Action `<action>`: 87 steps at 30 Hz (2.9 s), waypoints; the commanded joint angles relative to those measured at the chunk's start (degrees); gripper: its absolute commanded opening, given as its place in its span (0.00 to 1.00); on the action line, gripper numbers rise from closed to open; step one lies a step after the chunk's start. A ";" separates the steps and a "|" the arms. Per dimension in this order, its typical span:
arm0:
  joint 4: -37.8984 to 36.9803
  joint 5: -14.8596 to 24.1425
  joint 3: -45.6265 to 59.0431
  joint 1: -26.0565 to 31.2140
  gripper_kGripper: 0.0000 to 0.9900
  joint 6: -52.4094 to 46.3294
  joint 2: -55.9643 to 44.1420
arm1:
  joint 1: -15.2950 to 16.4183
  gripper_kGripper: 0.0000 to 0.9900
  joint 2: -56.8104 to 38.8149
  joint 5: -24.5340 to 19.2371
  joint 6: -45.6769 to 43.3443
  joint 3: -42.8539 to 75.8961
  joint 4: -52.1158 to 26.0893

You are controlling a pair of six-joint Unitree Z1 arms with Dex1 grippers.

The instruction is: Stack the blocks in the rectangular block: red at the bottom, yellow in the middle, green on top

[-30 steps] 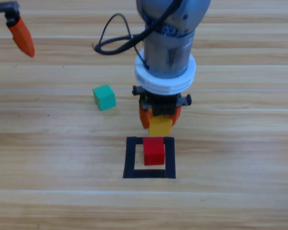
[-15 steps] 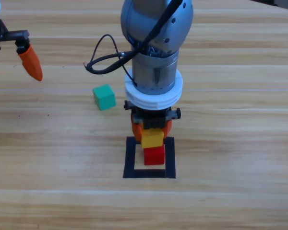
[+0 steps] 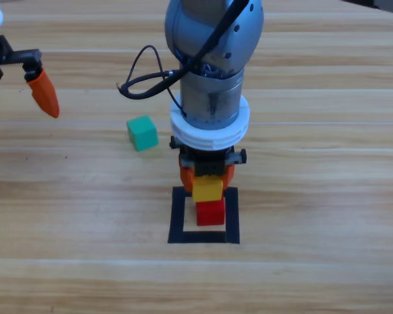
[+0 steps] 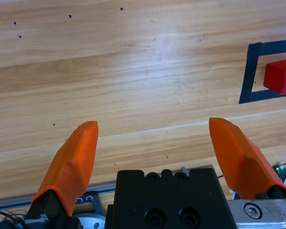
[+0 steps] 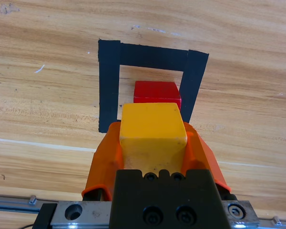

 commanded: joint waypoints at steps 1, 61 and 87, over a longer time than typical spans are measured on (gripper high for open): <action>-1.36 -0.21 1.74 -0.01 1.00 -1.19 1.92 | 1.30 0.10 4.61 0.94 0.69 0.61 0.71; 4.88 6.39 -35.44 -14.25 1.00 -30.81 32.42 | 1.56 1.00 -52.96 -2.75 -23.13 66.26 -48.77; 7.43 13.06 -40.54 -15.74 1.00 -47.33 41.47 | -3.54 1.00 -66.05 3.05 -37.98 80.77 -51.50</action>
